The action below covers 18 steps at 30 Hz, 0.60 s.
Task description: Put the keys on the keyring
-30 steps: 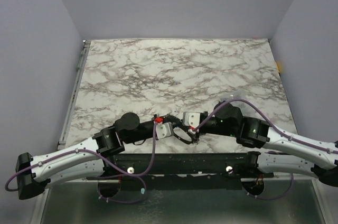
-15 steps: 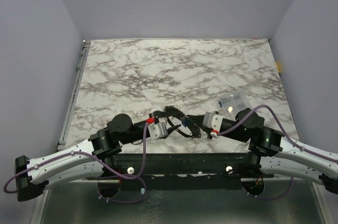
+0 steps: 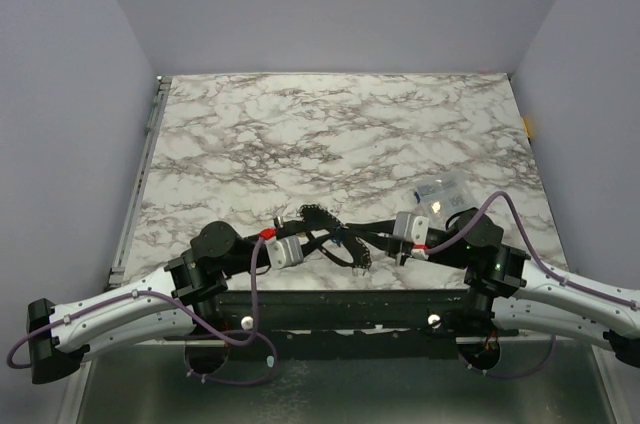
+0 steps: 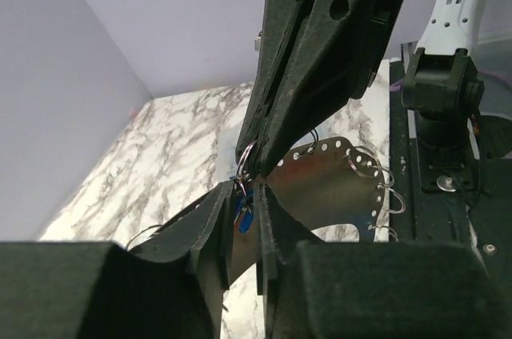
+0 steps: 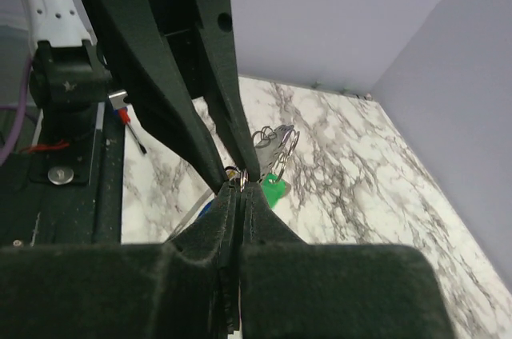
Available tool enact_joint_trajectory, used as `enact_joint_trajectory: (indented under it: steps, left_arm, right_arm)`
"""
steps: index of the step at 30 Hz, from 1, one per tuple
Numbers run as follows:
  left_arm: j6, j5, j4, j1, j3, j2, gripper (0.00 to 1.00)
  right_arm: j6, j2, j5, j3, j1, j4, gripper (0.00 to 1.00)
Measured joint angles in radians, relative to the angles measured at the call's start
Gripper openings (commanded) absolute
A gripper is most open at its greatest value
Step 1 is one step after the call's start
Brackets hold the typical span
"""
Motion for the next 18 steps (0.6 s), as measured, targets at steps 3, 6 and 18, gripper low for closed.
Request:
enact_joint_trajectory:
  steps: [3, 6, 18]
  left_arm:
    - [-0.004, 0.009, 0.013, 0.0, 0.0, 0.004, 0.05]
    - [-0.003, 0.011, 0.024, 0.0, 0.0, 0.006, 0.0]
    - [-0.01, 0.009, 0.056, 0.001, 0.0, 0.012, 0.18]
  right_arm:
    - [0.021, -0.001, -0.006, -0.007, -0.002, 0.039, 0.01]
    - [0.04, -0.001, -0.008, -0.018, -0.003, 0.079, 0.01]
    - [0.125, 0.013, 0.011, -0.079, -0.003, 0.272, 0.01]
